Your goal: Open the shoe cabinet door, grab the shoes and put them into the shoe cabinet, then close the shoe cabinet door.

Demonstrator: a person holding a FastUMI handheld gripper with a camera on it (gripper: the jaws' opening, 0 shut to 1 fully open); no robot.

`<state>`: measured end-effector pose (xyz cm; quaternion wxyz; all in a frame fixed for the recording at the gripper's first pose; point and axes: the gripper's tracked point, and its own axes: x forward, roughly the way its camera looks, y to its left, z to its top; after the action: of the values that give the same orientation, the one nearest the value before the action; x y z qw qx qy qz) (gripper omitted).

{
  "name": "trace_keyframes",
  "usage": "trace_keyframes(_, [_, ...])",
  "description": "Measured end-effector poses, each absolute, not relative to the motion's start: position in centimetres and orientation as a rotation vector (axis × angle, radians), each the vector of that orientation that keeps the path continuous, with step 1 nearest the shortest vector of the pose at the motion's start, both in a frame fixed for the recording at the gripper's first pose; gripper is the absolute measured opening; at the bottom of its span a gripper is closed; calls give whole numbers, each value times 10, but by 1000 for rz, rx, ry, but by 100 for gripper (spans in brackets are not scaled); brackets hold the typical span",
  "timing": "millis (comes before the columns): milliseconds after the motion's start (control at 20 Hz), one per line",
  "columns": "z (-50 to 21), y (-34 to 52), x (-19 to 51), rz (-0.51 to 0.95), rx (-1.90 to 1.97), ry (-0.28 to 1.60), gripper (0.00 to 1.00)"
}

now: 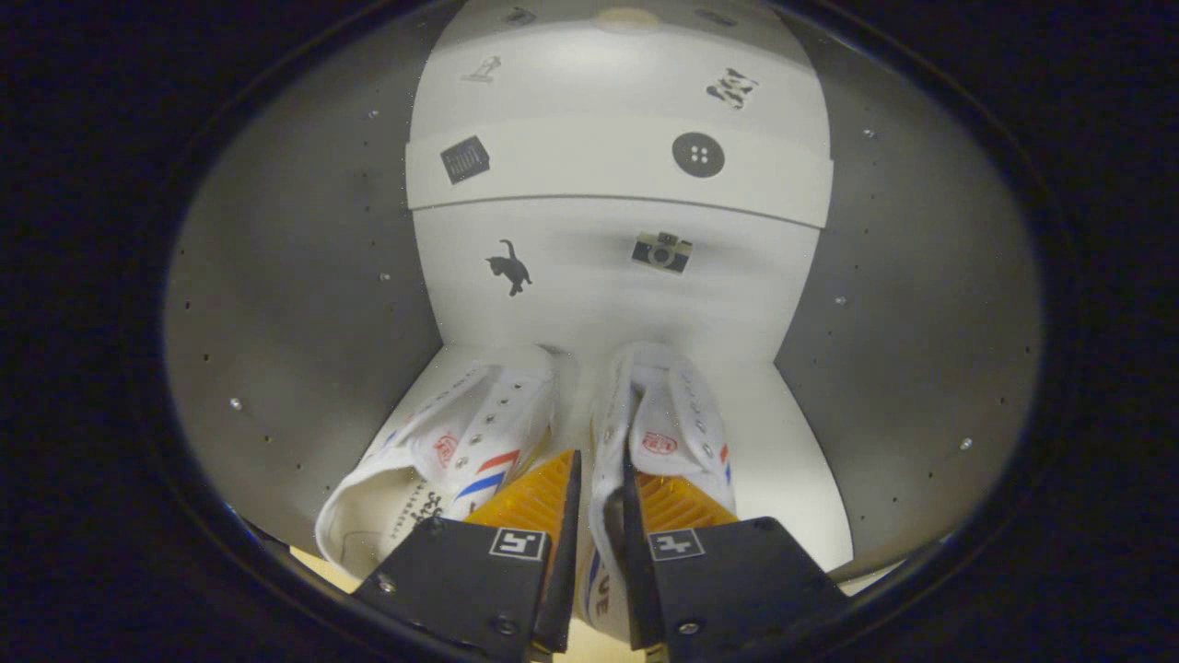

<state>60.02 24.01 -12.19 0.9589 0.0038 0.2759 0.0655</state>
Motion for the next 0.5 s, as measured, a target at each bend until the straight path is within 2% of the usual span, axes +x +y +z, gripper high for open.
trace_keyframes(350, [-99,239,544,78,-7,466,71])
trace_keyframes(500, [-92,240,516,47,-32,425,71])
